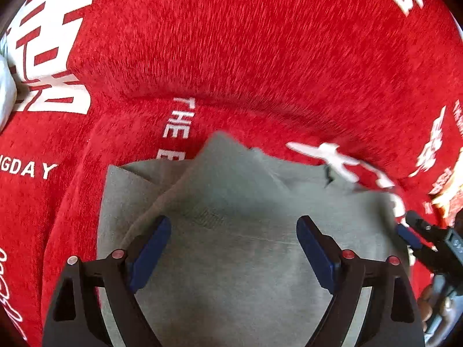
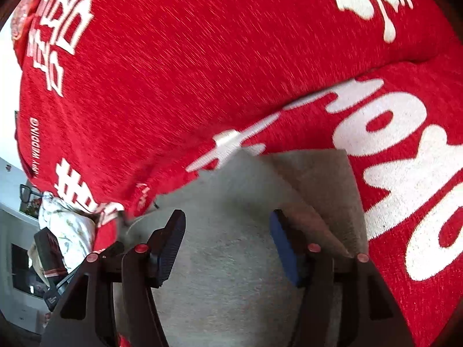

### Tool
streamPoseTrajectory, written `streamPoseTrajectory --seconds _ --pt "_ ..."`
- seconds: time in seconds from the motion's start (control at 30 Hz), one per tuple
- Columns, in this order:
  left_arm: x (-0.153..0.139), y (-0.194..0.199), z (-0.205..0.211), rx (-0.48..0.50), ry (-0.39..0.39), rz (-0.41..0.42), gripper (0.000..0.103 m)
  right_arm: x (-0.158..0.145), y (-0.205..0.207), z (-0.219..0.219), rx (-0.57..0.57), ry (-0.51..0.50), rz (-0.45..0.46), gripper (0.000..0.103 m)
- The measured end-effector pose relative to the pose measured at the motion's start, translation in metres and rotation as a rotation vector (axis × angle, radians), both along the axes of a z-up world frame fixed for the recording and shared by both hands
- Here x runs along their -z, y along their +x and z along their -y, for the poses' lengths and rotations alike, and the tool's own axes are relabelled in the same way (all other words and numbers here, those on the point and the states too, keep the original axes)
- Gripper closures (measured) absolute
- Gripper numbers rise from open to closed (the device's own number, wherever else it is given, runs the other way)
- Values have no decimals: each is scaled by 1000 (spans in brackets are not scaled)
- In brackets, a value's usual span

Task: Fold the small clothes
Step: 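Open both tools and release the folded hem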

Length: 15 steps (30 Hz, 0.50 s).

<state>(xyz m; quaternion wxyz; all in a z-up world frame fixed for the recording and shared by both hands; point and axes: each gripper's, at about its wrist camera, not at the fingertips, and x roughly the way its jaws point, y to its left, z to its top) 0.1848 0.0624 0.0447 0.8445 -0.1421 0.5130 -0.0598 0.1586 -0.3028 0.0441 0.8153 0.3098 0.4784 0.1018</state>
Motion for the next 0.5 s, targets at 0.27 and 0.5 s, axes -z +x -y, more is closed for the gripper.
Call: streamPoseTrajectory --seconds 0.27,0.5 --pt "6 1 36 100 113 28 14 7 11 -41 -154 -183 14 38" --pt "36 14 27 56 224 0 14 34 37 -24 -97 -331 -45 39"
